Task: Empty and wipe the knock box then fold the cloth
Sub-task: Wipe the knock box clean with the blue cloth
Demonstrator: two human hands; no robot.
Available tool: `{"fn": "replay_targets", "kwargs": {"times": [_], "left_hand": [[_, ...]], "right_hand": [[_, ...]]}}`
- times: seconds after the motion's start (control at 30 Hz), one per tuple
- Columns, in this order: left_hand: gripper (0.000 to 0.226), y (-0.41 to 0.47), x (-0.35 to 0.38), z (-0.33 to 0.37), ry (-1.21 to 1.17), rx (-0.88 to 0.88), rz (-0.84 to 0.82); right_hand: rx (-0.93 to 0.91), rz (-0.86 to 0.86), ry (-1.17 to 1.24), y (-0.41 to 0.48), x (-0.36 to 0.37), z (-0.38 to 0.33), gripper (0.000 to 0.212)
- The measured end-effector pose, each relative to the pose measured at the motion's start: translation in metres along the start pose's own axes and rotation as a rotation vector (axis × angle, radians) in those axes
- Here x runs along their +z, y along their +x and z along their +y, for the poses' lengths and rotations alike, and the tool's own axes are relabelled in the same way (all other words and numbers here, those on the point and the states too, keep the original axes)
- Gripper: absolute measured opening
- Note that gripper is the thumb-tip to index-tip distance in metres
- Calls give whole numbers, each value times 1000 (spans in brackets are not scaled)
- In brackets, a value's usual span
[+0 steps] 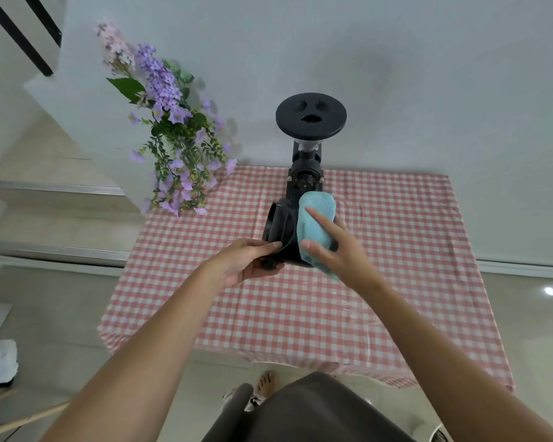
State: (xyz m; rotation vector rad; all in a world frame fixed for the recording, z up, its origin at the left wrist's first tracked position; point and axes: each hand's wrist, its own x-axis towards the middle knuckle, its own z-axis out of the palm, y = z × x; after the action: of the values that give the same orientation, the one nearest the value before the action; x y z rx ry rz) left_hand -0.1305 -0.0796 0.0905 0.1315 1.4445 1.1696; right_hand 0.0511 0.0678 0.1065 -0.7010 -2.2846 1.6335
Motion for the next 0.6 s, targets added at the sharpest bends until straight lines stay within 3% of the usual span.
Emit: {"fn": "replay_targets", "kwargs": {"times": [0.13, 0.3, 0.4, 0.6], "left_hand": [[25, -6, 3, 4, -9, 24, -2], [25, -7, 12, 6, -198, 14, -2], [25, -8, 10, 8, -165, -3, -4], [24, -15, -3, 13, 64, 37, -15]], "right_hand": [[68, -17, 56, 14, -8, -13, 54], [-193, 54, -392, -10, 24, 1, 67], [-248, 35, -496, -18, 29, 8, 57], [37, -74, -22, 11, 4, -27, 46]]}}
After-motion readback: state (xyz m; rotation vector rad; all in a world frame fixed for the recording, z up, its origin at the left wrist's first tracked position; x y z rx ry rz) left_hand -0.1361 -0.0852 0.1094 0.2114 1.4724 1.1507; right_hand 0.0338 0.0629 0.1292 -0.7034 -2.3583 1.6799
